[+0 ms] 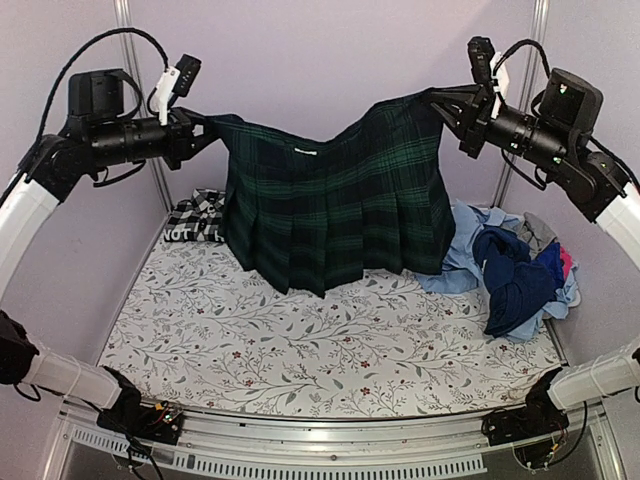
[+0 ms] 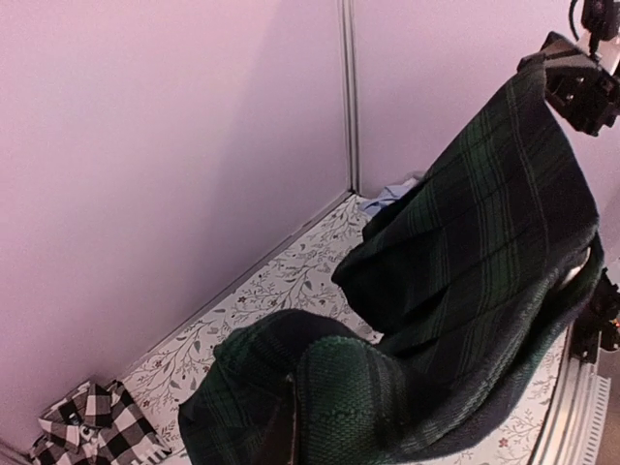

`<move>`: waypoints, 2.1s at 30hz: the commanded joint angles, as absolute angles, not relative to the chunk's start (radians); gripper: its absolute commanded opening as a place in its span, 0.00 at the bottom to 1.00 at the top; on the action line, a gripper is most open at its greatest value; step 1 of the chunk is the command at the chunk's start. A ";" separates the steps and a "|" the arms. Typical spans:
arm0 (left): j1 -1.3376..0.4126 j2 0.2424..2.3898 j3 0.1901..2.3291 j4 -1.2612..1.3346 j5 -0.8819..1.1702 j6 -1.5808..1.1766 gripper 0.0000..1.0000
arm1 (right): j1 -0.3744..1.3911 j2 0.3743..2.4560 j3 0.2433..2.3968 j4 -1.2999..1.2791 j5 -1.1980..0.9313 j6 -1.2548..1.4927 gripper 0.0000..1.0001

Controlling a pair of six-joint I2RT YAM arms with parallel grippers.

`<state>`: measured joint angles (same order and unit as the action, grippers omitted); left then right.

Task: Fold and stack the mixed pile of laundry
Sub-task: Flatten out the crumpled skirt at the center of the board, then pick up the flattened skirt from the center of the board.

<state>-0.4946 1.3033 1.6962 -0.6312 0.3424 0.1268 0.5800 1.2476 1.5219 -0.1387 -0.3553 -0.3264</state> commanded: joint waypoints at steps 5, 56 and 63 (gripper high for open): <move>-0.505 1.197 1.665 -0.660 0.297 0.003 0.00 | 0.650 1.183 1.576 -0.274 -0.331 -0.111 0.00; -0.349 1.758 1.215 -0.465 0.315 -0.322 1.00 | 0.466 2.109 1.303 -0.708 -0.623 0.014 0.49; -0.244 1.902 1.389 -0.452 0.416 -0.282 1.00 | 0.409 1.955 1.449 -0.560 -0.621 0.123 0.51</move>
